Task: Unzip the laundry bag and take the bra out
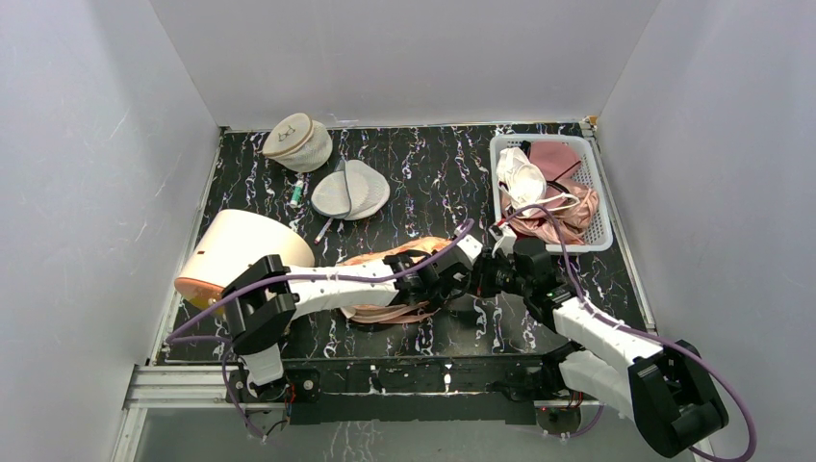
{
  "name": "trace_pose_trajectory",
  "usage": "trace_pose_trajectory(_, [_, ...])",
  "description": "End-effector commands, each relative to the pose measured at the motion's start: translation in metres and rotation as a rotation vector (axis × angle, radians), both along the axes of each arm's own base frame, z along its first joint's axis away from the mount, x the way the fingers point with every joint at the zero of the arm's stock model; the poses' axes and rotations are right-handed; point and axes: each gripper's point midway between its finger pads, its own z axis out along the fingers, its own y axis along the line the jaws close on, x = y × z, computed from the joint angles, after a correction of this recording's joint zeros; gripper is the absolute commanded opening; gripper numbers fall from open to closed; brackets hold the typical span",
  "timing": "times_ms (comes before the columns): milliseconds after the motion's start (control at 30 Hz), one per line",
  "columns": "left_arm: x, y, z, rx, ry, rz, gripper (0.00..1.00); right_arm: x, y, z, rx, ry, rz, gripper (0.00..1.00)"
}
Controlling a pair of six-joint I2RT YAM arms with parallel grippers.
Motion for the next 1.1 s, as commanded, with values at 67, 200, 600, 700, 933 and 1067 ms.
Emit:
trace_pose_trajectory(67, [-0.002,0.030,0.029,-0.013,-0.047,0.055,0.03,0.020,-0.007,0.006,-0.038,-0.061,-0.082,0.00])
trace_pose_trajectory(200, [-0.011,0.071,0.038,0.002,-0.064,0.118,0.00,0.050,-0.015,0.016,-0.124,-0.113,-0.150,0.00])
trace_pose_trajectory(600, [-0.025,0.091,0.025,-0.026,-0.020,0.161,0.00,0.101,-0.032,0.019,-0.225,-0.163,-0.201,0.00])
trace_pose_trajectory(700, [-0.022,0.084,0.013,-0.011,-0.018,0.157,0.00,0.094,-0.037,0.018,-0.238,-0.176,-0.208,0.00])
trace_pose_trajectory(933, [0.000,0.072,-0.002,0.084,-0.069,0.154,0.01,0.062,-0.044,0.013,-0.203,-0.171,-0.207,0.00])
trace_pose_trajectory(1067, [0.014,0.070,0.004,0.095,-0.104,0.166,0.08,0.045,-0.040,0.016,-0.155,-0.178,-0.172,0.00])
